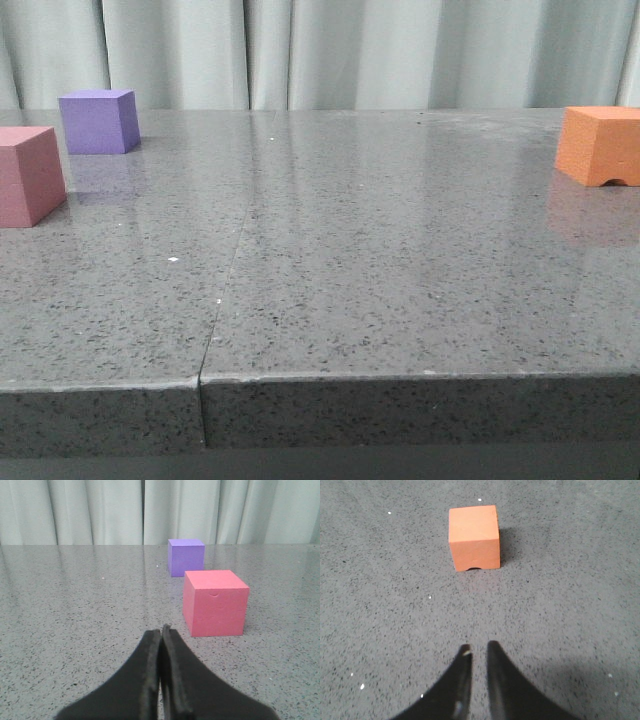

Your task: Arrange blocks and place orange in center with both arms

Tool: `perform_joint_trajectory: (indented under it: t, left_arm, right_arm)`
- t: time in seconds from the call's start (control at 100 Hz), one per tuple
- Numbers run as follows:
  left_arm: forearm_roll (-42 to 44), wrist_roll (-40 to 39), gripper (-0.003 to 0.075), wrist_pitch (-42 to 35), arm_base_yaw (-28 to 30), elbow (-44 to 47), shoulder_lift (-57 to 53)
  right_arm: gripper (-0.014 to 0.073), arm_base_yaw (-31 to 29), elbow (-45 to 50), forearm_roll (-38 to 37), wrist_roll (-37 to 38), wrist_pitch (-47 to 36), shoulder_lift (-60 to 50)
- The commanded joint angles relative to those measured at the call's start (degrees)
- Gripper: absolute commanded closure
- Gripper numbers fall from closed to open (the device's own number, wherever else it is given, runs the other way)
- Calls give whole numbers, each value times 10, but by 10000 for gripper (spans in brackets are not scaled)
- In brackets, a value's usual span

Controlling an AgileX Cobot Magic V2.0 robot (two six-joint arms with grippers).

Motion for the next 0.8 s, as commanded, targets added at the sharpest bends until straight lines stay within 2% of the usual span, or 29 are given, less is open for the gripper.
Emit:
perform_joint_trajectory:
  t: [0.0, 0.06, 0.07, 0.15, 0.25, 0.79]
  left_arm:
    - [-6, 1, 741, -48, 1, 22, -16]
    - [-6, 1, 741, -48, 1, 22, -16]
    - [-6, 1, 741, -48, 1, 22, -16]
    - [-6, 1, 741, -48, 1, 22, -16]
    - [-6, 1, 741, -48, 1, 22, -16]
    - [-6, 1, 741, -48, 1, 22, -16]
  right_arm:
    - [242, -1, -48, -7, -1, -28, 46]
    - [97, -1, -70, -7, -2, -27, 78]
    - [47, -1, -74, -7, -2, -27, 85]
    - [-77, -1, -101, -7, -2, -24, 121]
    - [-36, -1, -144, -7, -2, 4, 169]
    - [-36, -1, -461, -9, -10, 225, 461]
